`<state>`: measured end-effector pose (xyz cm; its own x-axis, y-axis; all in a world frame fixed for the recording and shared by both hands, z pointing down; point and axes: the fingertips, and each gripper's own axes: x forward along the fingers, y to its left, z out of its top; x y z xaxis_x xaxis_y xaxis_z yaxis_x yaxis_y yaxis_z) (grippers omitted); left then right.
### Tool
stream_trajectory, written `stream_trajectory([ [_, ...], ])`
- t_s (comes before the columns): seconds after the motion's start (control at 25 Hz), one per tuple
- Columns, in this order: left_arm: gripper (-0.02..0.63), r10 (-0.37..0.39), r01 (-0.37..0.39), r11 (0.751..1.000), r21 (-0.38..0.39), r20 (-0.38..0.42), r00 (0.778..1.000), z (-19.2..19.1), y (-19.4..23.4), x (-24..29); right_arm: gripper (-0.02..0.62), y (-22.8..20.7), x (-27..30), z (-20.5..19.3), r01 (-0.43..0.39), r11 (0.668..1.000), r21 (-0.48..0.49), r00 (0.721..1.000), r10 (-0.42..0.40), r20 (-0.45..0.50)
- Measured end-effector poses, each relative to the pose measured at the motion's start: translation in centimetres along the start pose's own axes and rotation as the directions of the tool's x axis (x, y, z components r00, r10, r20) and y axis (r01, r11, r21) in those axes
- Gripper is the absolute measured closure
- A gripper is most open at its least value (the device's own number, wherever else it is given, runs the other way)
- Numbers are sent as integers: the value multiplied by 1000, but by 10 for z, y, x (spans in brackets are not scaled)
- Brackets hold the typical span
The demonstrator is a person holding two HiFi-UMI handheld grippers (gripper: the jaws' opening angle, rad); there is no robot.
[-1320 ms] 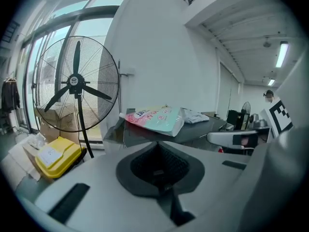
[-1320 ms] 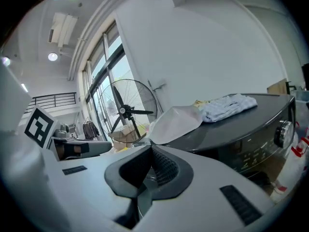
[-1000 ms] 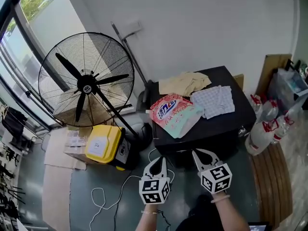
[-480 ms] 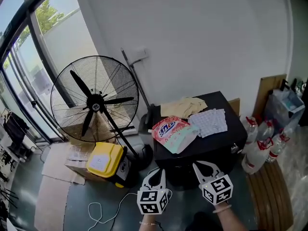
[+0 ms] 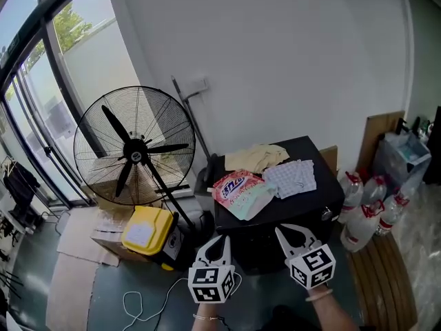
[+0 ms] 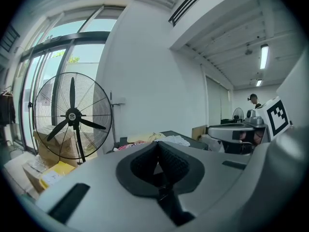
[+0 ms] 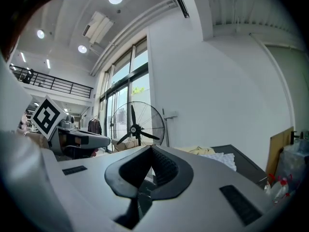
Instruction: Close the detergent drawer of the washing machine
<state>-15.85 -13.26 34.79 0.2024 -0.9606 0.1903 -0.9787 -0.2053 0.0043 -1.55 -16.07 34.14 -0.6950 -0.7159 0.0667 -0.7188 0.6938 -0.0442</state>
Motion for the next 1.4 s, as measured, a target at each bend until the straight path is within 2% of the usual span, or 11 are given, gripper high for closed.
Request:
stream_trajectory([
  [0.2, 589, -7, 6, 1000, 29, 16, 1000, 14, -12, 4, 571, -6, -6, 12, 0, 1000, -21, 1000, 0, 18],
  [0.48, 589, -4, 3, 1000, 14, 28, 1000, 22, -15, 8, 571, -10, -5, 20, -6, 999, -34, 1000, 7, 25],
  [1.4, 589, 4, -4, 1000, 6, -8, 1000, 5, 3, 37, 571, -23, 24, 18, -24, 1000, -9, 998, 25, 51],
])
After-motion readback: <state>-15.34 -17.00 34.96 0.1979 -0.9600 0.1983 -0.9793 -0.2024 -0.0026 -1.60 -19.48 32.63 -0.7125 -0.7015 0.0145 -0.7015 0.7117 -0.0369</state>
